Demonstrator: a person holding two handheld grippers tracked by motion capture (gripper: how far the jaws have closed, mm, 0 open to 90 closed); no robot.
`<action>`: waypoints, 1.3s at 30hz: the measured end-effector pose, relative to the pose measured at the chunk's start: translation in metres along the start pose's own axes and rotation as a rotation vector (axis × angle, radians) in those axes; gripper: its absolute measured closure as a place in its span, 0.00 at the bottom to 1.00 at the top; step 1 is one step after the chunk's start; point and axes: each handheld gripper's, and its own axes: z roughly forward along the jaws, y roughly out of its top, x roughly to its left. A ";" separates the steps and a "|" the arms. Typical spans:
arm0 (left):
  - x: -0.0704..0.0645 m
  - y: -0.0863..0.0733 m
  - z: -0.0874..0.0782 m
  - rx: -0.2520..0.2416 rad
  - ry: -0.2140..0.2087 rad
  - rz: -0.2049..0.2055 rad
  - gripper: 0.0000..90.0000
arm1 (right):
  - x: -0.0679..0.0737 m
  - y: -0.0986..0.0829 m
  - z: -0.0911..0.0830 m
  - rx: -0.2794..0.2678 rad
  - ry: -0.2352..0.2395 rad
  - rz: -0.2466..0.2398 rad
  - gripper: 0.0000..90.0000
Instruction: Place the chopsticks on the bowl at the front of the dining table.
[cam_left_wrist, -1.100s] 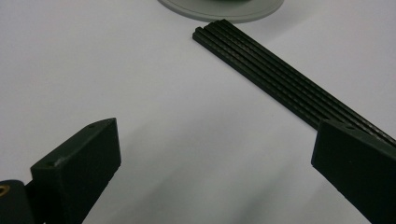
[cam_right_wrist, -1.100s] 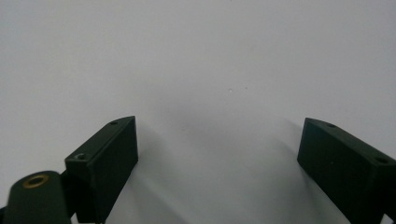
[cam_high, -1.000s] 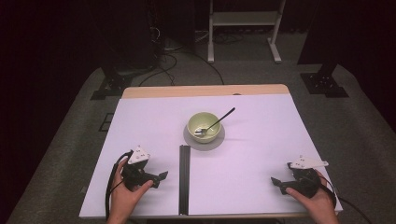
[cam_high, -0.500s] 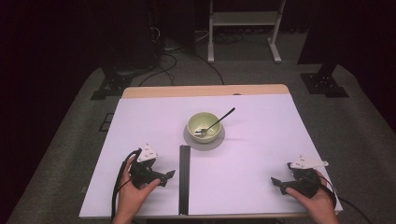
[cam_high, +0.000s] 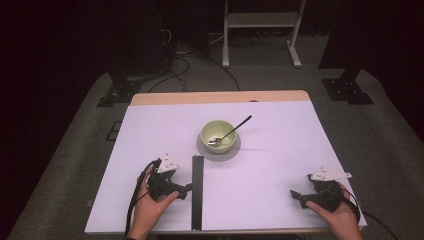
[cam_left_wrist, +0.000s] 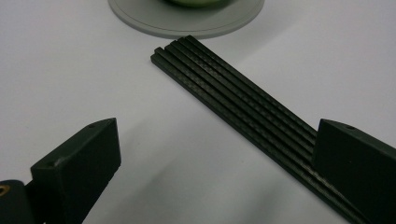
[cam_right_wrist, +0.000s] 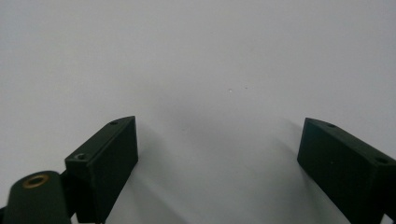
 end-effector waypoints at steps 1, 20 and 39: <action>0.000 0.000 0.001 0.006 -0.001 0.000 0.00 | 0.000 0.000 0.000 0.000 0.000 0.000 0.12; -0.005 -0.003 0.013 0.050 0.026 0.007 0.00 | 0.000 0.000 0.000 0.000 -0.001 0.000 0.12; -0.005 -0.007 0.015 0.065 0.048 0.019 0.00 | 0.000 0.000 0.000 0.000 -0.001 0.000 0.12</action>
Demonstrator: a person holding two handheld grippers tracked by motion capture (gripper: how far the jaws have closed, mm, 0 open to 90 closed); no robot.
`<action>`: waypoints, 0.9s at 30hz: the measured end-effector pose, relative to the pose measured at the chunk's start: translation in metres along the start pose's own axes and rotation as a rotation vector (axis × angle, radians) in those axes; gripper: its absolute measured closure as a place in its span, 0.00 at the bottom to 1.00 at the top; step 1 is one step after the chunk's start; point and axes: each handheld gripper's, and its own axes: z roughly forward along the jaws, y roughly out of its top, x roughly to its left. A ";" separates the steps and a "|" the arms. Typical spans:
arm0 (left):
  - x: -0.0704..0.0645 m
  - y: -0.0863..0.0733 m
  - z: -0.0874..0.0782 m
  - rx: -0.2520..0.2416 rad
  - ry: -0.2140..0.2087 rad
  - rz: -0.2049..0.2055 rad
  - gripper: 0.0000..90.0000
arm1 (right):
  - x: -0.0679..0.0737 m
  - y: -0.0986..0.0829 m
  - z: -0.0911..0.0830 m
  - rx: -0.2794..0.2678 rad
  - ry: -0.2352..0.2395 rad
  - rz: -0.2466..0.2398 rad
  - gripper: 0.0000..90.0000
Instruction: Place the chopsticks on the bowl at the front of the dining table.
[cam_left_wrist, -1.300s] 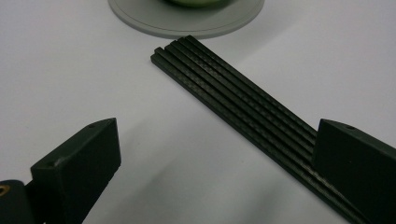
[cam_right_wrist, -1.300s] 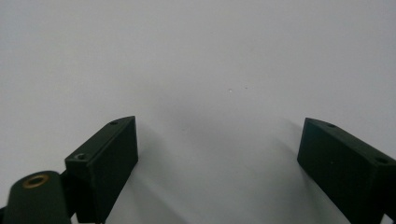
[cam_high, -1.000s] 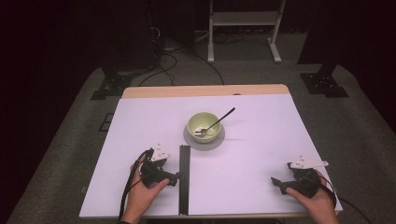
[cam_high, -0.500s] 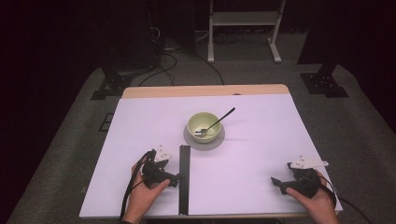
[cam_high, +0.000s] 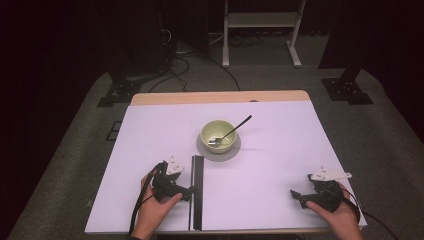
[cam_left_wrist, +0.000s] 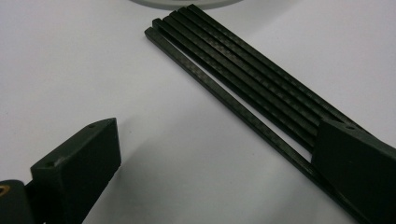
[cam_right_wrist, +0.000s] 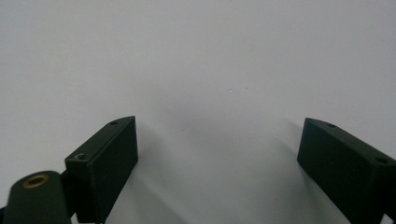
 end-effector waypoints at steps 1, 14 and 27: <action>0.000 0.000 0.000 0.001 -0.001 -0.002 0.00 | 0.000 0.000 0.000 0.000 0.000 0.000 0.12; 0.000 -0.004 -0.004 0.004 -0.011 -0.013 0.00 | 0.000 0.000 0.000 -0.001 0.000 0.000 0.12; 0.003 -0.010 -0.009 0.004 -0.015 -0.021 0.00 | 0.000 0.000 0.000 -0.001 0.000 -0.001 0.12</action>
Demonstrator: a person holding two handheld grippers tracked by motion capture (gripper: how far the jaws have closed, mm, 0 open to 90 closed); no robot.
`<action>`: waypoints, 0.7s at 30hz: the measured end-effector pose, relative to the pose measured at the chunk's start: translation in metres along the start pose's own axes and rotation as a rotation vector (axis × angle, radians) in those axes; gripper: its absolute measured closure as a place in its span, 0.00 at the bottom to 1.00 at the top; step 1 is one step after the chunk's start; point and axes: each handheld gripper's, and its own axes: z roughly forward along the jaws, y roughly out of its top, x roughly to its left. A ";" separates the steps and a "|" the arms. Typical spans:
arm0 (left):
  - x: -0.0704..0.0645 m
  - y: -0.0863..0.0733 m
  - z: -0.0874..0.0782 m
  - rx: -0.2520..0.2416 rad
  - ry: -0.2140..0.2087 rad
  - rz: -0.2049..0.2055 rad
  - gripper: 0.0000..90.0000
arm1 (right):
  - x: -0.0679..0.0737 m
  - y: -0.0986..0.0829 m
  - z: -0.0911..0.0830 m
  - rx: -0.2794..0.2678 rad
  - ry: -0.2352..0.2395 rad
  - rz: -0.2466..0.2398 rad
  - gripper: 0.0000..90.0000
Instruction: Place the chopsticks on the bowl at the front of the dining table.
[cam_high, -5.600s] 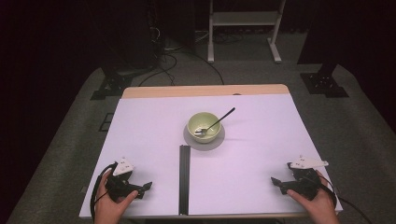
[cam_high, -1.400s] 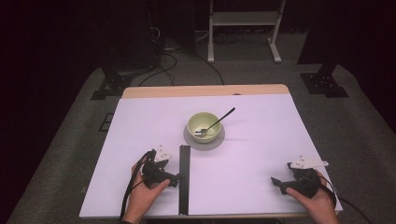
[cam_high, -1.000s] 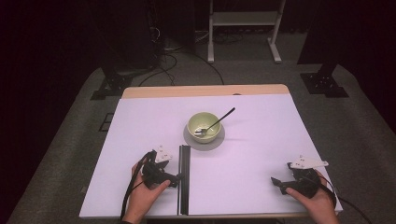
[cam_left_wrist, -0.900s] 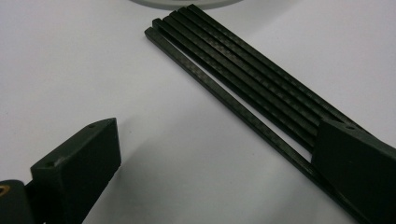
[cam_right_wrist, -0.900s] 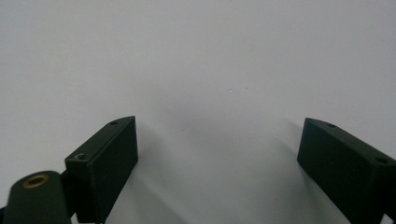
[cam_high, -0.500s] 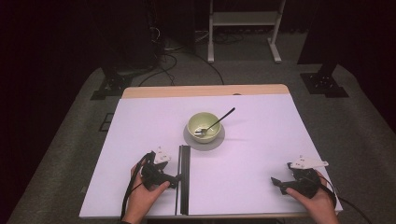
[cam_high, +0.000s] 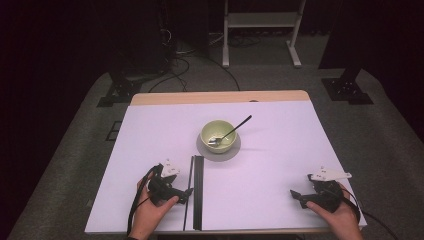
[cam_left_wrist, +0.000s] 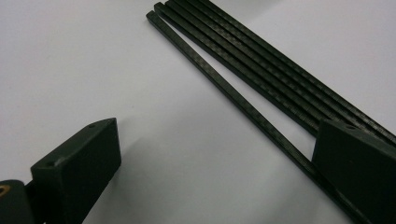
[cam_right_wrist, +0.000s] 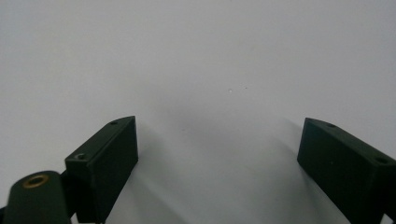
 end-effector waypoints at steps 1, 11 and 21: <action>0.001 0.000 -0.001 0.001 0.000 0.000 0.00 | 0.000 0.000 0.000 0.000 0.000 0.000 0.12; 0.004 -0.004 -0.004 0.008 0.000 0.004 0.00 | 0.000 0.000 0.000 0.000 0.000 0.000 0.12; 0.010 -0.010 -0.012 0.019 0.003 0.004 0.00 | 0.000 0.000 0.000 0.000 0.000 0.000 0.12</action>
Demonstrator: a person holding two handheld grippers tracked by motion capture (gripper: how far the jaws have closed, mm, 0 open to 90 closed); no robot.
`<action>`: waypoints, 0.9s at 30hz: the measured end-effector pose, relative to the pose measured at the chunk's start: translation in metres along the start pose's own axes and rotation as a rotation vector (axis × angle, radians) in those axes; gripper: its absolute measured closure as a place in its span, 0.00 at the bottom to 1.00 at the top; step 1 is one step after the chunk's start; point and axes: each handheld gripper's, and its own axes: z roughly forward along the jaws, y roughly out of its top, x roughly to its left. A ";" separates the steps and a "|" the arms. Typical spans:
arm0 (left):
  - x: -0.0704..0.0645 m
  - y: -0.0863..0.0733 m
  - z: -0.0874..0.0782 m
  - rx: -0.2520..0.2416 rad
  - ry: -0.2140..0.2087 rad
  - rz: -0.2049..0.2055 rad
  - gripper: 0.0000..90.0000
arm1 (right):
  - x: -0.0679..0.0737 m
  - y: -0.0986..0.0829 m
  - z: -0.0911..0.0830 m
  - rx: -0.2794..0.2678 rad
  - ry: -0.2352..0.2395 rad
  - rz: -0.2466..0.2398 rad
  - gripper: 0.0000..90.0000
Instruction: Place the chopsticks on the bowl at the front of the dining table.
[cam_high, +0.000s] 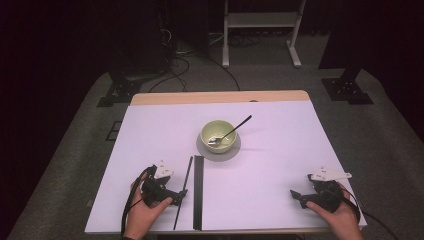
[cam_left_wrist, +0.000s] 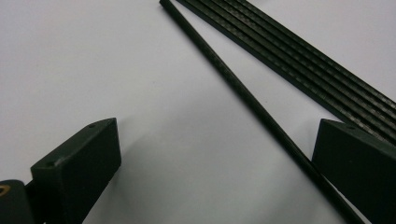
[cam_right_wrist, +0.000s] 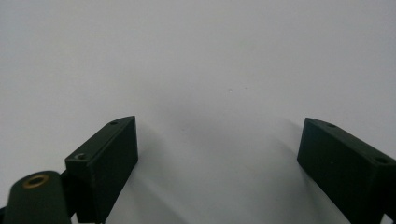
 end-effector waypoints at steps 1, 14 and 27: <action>0.000 -0.001 -0.001 -0.001 0.001 -0.005 0.00 | 0.000 0.000 0.000 0.000 0.000 0.000 0.12; 0.006 -0.006 -0.007 0.005 0.006 -0.006 0.00 | 0.000 0.000 0.000 0.000 0.000 0.000 0.12; 0.015 -0.012 -0.013 0.011 0.018 -0.014 0.00 | 0.000 0.000 0.000 0.000 0.000 0.000 0.12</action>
